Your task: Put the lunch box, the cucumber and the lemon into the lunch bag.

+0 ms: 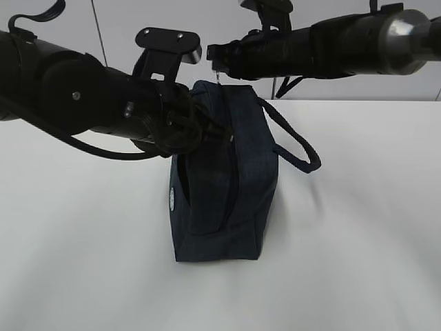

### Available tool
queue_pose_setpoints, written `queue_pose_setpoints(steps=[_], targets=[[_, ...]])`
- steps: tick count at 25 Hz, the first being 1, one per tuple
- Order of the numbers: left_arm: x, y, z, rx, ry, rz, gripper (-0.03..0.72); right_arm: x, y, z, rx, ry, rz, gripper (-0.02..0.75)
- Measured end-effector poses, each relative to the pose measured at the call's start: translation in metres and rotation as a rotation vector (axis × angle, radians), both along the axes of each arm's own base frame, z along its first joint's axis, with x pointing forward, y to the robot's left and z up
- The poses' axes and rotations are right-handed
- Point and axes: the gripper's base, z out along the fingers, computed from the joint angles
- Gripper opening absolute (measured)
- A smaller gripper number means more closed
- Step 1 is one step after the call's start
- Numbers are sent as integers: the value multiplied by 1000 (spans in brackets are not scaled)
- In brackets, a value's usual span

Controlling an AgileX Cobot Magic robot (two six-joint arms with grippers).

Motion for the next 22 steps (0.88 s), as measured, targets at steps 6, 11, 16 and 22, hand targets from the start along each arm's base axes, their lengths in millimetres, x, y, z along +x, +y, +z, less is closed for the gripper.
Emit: queue_pose_setpoints(steps=[6,11,16,22], targets=[[0,0,0,7,-6,-6,-4,-2,-1,3,-40,-8,11,0],[-1,-1,0,7,-6,-8,-4,4,-1,-8,-44,7,-4,0],[-5,-6,0,8,-7,-29,-4,11,1,-17,-35,20,-3,0],[-9,-11,0,10,-9,-45,-4,15,-4,-24,-32,42,-14,0]])
